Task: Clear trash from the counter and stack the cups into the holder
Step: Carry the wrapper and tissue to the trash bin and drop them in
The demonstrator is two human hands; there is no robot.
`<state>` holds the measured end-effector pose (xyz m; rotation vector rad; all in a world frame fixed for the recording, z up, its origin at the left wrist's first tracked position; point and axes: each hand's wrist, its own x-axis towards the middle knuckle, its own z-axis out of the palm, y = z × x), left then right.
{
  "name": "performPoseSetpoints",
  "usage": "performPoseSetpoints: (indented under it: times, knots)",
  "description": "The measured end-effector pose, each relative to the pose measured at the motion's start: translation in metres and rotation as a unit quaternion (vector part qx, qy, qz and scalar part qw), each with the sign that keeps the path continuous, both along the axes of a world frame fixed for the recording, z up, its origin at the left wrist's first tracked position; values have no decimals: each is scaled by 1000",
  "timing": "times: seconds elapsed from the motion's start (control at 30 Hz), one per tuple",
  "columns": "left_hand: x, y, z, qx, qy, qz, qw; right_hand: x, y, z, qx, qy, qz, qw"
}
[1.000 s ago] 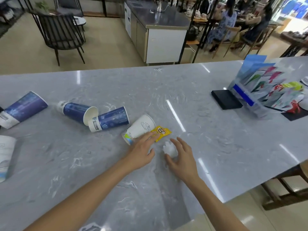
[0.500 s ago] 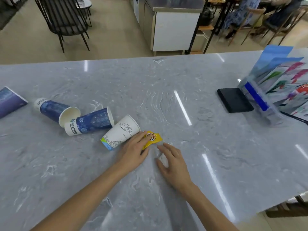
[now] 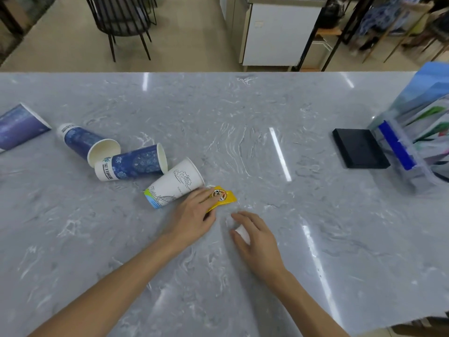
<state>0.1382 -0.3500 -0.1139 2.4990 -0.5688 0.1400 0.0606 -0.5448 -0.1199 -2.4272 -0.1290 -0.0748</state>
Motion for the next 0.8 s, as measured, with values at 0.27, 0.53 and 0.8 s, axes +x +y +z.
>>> performPoseSetpoints:
  times: [0.27, 0.53, 0.8]
  knots:
    - [-10, 4, 12, -61, 7, 68, 996, -2, -8, 14, 86, -14, -4, 996]
    - [-30, 17, 18, -228, 80, 159, 957, -3, 2, 22, 110, -4, 36, 993]
    - [-79, 61, 27, -310, 96, 234, 917, -5, 42, 24, 132, -11, 89, 987]
